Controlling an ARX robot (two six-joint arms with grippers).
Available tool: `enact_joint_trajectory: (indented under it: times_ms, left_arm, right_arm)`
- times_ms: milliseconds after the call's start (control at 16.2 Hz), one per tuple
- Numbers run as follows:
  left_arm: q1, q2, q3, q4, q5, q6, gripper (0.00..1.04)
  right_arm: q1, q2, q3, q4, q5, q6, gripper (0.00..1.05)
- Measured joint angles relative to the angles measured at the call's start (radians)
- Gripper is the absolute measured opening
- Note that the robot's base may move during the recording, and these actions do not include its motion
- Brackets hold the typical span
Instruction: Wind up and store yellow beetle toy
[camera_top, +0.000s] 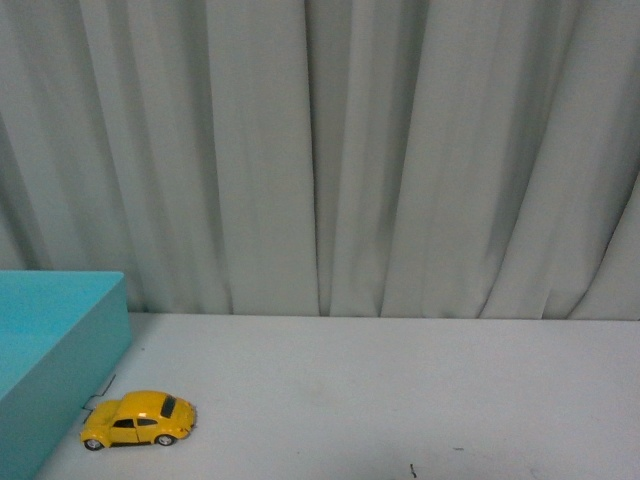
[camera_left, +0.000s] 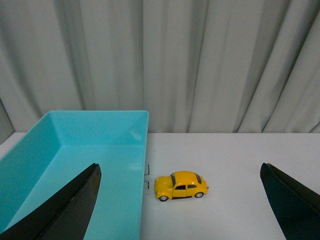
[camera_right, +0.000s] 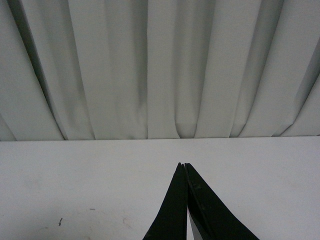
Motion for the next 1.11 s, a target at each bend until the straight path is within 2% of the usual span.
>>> enact_joint_trajectory:
  times_ms: [432, 1111]
  left_arm:
    - [0.000, 0.000, 0.000, 0.000, 0.000, 0.000, 0.98]
    - [0.000, 0.000, 0.000, 0.000, 0.000, 0.000, 0.98]
  right_arm:
    - [0.000, -0.276, -0.001, -0.264, 0.000, 0.000, 0.02]
    - [0.000, -0.481, -0.001, -0.467, 0.000, 0.000, 0.02]
